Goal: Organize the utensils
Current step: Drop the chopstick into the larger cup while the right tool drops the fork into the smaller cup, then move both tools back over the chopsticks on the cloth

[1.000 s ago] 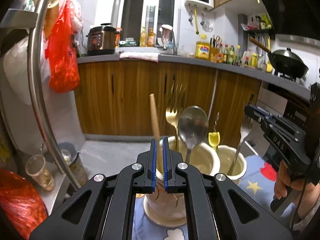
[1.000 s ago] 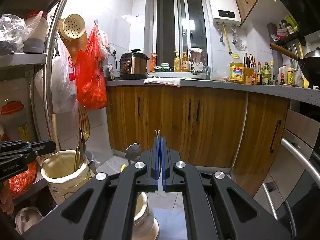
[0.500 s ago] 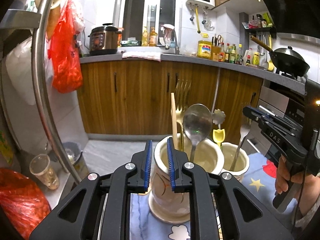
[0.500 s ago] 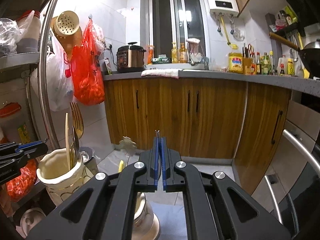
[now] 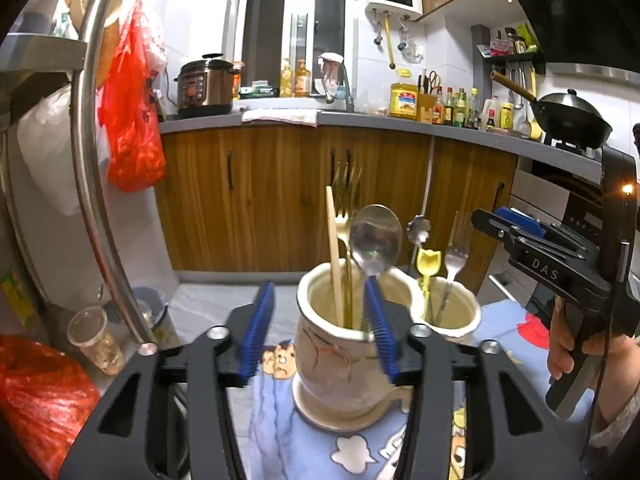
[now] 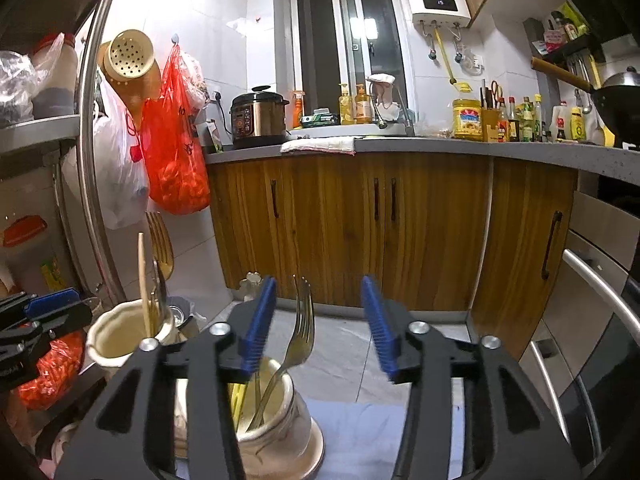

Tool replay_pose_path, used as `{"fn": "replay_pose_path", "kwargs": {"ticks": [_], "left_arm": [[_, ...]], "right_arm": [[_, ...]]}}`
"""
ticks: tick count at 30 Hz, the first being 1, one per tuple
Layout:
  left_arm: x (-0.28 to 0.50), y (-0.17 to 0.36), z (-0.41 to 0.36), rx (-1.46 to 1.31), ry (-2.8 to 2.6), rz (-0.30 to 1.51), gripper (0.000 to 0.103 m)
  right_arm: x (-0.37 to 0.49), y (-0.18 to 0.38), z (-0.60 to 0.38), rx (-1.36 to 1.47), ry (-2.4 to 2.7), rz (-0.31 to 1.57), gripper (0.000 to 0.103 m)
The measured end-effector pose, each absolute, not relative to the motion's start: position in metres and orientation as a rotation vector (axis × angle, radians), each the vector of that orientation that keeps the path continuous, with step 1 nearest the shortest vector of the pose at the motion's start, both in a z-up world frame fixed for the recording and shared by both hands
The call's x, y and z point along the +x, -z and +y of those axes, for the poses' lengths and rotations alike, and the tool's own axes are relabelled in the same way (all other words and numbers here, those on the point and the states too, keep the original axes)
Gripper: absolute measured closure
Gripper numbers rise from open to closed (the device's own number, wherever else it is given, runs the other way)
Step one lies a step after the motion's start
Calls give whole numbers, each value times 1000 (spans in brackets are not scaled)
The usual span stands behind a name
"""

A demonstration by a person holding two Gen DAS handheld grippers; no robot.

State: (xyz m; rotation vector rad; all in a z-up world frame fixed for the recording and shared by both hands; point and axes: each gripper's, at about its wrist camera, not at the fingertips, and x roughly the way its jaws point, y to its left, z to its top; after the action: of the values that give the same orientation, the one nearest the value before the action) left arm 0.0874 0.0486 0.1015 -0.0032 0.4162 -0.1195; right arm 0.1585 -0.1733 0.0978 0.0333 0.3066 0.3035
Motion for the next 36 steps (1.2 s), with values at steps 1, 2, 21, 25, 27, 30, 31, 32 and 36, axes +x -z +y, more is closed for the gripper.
{"fn": "replay_pose_path", "kwargs": {"ticks": [1,2,21,25,27,30,31,32,36], "left_arm": [[85,-102,48,-6,120,418,45],[81,-102,48,-9,122,420,39],[35,-42,9,-15,140,651,16],[36,-25,7,-12,159,696,16],[39,-15,7,-6,167,728,16],[42,-5,5,-1,180,766,16],[43,-2,5,-2,188,779,16],[44,0,5,-5,194,787,16],[45,2,5,-19,212,802,16]], "right_arm": [[154,-98,-176,37,-304,312,46],[148,-97,-179,42,-307,319,39],[89,-18,-215,146,-306,688,18],[91,0,-214,171,-313,755,28],[93,7,-211,168,-331,785,44],[95,17,-199,147,-374,835,61],[94,21,-194,129,-383,850,64],[94,24,-190,113,-389,862,69],[96,32,-184,108,-400,908,79]]}}
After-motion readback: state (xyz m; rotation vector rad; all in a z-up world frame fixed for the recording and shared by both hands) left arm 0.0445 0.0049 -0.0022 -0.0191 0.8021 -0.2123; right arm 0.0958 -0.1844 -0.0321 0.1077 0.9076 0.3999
